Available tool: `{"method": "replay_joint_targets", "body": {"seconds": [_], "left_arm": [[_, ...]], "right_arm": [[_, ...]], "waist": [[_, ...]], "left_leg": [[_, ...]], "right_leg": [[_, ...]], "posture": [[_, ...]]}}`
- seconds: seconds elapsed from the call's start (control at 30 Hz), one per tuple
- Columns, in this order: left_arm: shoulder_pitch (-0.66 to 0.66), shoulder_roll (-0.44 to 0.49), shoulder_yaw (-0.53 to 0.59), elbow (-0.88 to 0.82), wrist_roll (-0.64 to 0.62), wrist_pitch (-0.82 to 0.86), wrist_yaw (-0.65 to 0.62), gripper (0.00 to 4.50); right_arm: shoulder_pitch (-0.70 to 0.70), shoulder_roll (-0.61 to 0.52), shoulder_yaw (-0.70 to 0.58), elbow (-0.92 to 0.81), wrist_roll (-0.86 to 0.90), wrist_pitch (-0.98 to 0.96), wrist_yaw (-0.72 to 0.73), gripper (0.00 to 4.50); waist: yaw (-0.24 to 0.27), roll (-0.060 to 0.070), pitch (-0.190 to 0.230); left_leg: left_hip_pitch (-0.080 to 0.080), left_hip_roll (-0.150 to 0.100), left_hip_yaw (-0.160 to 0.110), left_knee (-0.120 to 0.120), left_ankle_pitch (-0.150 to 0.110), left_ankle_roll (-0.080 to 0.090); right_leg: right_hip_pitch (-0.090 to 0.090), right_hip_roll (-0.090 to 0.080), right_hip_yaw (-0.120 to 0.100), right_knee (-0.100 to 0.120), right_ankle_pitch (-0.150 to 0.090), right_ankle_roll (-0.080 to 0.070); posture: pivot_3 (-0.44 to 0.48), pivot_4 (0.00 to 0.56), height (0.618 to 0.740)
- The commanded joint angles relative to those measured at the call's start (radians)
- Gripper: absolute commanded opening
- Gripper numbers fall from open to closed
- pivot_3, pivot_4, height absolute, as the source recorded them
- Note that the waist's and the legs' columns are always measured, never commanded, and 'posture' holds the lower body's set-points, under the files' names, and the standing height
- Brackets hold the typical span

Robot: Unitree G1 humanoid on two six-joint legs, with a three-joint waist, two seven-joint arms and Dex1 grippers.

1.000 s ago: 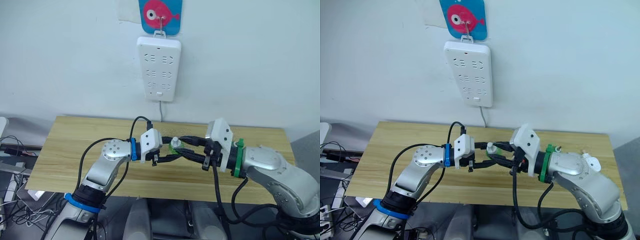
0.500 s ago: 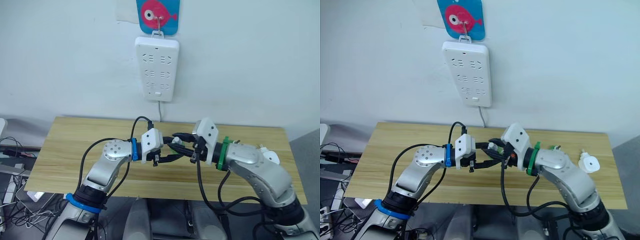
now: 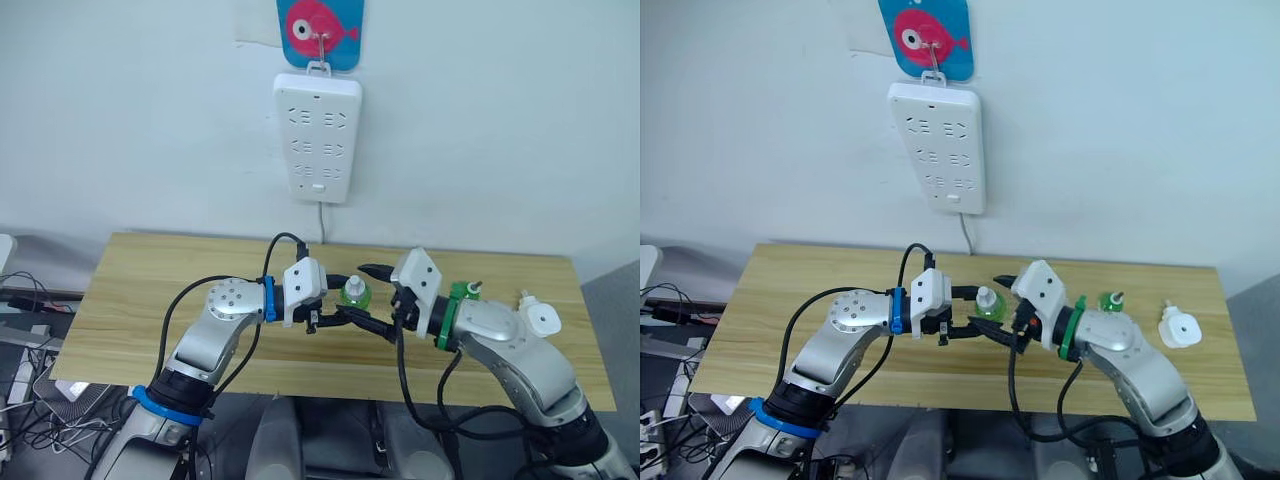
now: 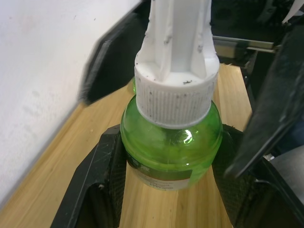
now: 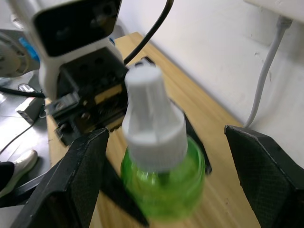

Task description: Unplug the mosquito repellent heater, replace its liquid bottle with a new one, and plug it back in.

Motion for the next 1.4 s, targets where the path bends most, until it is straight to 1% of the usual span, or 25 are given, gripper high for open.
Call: {"method": "replay_joint_targets", "body": {"seconds": [0.03,0.13,0.23,0.53,0.7,0.97,1.23,1.37,1.4], "left_arm": [[-0.001,0.000,0.011,-0.039,-0.015,-0.011,-0.004,2.20],[-0.002,0.000,0.012,-0.035,-0.013,-0.013,-0.004,2.20],[-0.005,-0.006,0.007,-0.033,-0.011,-0.015,-0.003,2.20],[-0.003,-0.007,0.002,-0.037,-0.009,-0.015,-0.010,2.20],[-0.004,-0.009,0.000,-0.040,-0.009,-0.011,-0.008,2.20],[-0.007,-0.018,-0.004,-0.042,-0.009,-0.009,-0.005,2.20],[-0.002,-0.018,-0.005,-0.049,-0.009,-0.007,-0.005,2.20],[0.005,-0.016,-0.005,-0.055,-0.009,-0.011,-0.005,2.20],[0.006,-0.016,-0.005,-0.057,-0.009,-0.011,-0.005,2.20]], "right_arm": [[0.078,-0.045,-0.071,-0.052,0.041,-0.076,0.075,4.06],[0.121,-0.065,-0.104,-0.048,0.053,-0.117,0.109,4.06],[0.121,-0.048,-0.115,-0.067,0.075,-0.125,0.107,4.06],[0.062,-0.028,-0.117,-0.195,0.147,0.004,0.025,4.06],[0.014,-0.028,-0.114,-0.224,0.174,0.069,-0.011,4.06],[-0.058,-0.022,-0.084,-0.188,0.160,0.111,-0.037,4.06],[-0.036,-0.029,-0.073,-0.173,0.142,0.101,-0.033,4.06],[-0.029,-0.025,-0.060,-0.150,0.127,0.078,-0.023,4.06],[-0.039,-0.011,-0.038,-0.115,0.106,0.060,-0.022,4.06]], "waist": [[0.003,0.000,0.000],[0.002,0.000,0.000],[-0.004,0.000,0.000],[-0.002,0.000,0.000],[-0.002,0.000,-0.001],[-0.002,0.000,-0.001],[-0.002,0.000,-0.001],[-0.002,0.000,-0.003],[-0.002,-0.001,-0.004]], "left_leg": [[0.000,0.000,0.000,0.000,0.000,0.000],[0.000,0.000,0.000,0.000,0.000,0.001],[0.001,0.000,0.000,0.001,0.000,0.001],[0.001,0.000,0.000,0.001,0.000,0.000],[0.001,0.000,0.000,0.001,0.000,0.000],[0.001,0.000,0.000,0.002,0.000,0.000],[0.001,0.000,0.000,0.002,0.000,0.000],[0.001,0.000,0.000,0.002,0.000,0.000],[0.001,0.000,0.000,0.002,0.000,0.000]], "right_leg": [[0.000,0.000,0.000,0.000,0.000,0.000],[0.001,0.000,0.000,0.000,0.000,0.000],[0.001,0.000,0.001,0.002,0.000,0.000],[0.001,0.000,0.000,0.002,0.000,0.000],[0.001,0.000,0.000,0.003,0.000,0.000],[0.001,0.000,0.000,0.003,0.000,0.000],[0.001,0.000,0.000,0.003,0.000,0.000],[0.001,0.000,0.000,0.003,0.000,0.000],[0.001,0.000,0.000,0.003,0.000,0.000]], "posture": [[-0.089,0.270,0.740],[-0.093,0.269,0.740],[-0.095,0.267,0.740],[-0.094,0.264,0.740],[-0.092,0.266,0.740],[-0.092,0.264,0.740],[-0.091,0.264,0.740],[-0.086,0.243,0.740],[-0.086,0.241,0.740]]}}
